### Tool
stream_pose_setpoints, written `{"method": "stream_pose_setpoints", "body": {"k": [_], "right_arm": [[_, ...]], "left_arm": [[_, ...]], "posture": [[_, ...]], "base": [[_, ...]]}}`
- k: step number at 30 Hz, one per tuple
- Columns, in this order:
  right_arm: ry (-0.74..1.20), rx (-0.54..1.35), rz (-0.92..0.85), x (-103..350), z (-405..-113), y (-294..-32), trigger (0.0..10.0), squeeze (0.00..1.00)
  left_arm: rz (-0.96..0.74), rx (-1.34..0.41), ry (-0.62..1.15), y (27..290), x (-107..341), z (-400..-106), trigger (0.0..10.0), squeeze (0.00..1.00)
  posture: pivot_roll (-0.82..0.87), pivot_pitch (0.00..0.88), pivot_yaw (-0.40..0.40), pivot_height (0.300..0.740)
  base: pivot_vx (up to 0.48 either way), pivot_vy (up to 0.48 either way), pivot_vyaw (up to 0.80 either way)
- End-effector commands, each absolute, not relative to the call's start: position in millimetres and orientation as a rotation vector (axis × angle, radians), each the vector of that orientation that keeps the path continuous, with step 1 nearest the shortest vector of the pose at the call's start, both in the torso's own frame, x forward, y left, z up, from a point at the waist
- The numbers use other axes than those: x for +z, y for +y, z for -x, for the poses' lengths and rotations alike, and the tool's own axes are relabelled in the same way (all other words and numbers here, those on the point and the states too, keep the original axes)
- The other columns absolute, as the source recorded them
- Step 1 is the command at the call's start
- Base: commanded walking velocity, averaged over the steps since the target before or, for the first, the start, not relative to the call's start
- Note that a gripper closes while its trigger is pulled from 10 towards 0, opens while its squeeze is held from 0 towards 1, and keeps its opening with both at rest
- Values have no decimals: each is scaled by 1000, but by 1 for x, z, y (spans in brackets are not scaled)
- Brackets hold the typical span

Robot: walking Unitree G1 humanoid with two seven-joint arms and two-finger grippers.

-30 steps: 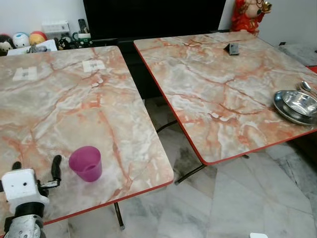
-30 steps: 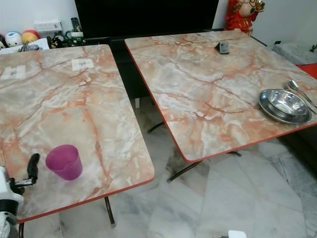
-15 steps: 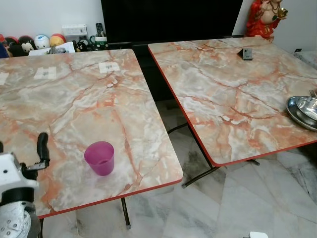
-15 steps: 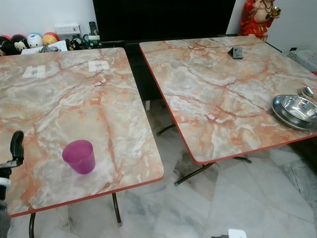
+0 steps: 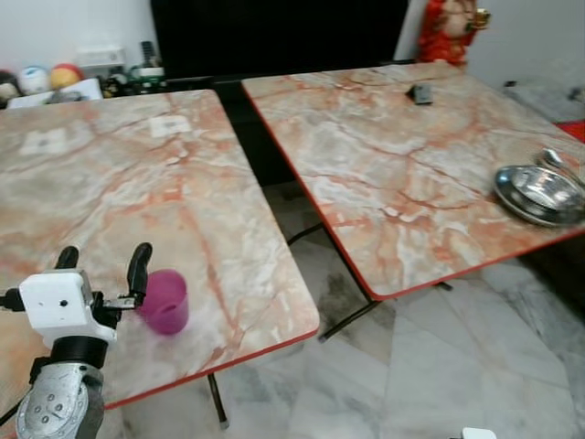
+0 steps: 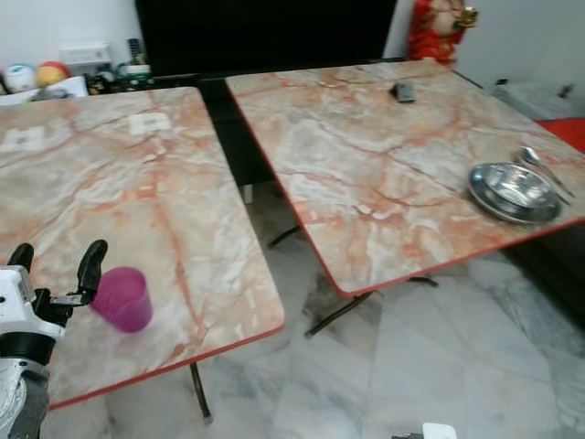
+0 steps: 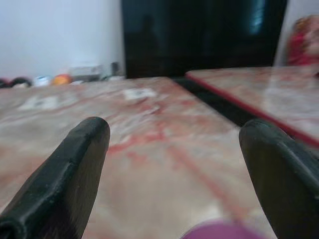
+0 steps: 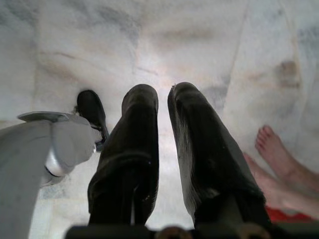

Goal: Setting the table

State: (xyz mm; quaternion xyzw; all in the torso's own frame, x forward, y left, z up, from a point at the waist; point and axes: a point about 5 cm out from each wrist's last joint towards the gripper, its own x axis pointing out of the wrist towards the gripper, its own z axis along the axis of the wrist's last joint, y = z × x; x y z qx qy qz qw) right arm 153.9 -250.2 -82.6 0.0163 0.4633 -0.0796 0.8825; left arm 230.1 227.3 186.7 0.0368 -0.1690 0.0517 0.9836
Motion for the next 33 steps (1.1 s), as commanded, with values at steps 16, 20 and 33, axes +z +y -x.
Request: {"method": "stream_pose_setpoints", "body": {"k": [16,20,33], "right_arm": [[957,-178,-58,-84,-152,-248,10000,0],[957,-179,-56,-84,-152,-248,10000,0],[954,-185,-57,-84,-152,-248,10000,0]], "left_arm": [[-87,134,-356,233,195,-226,10000,0],[-91,121,-346,233,196,-225,10000,0],[-112,78,-322,227,196,-226,10000,0]], "posture": [[114,111,-33,740],[121,113,-34,740],[122,113,-31,740]], "base": [[0,0,-223],[0,0,0],[0,-98,0]]}}
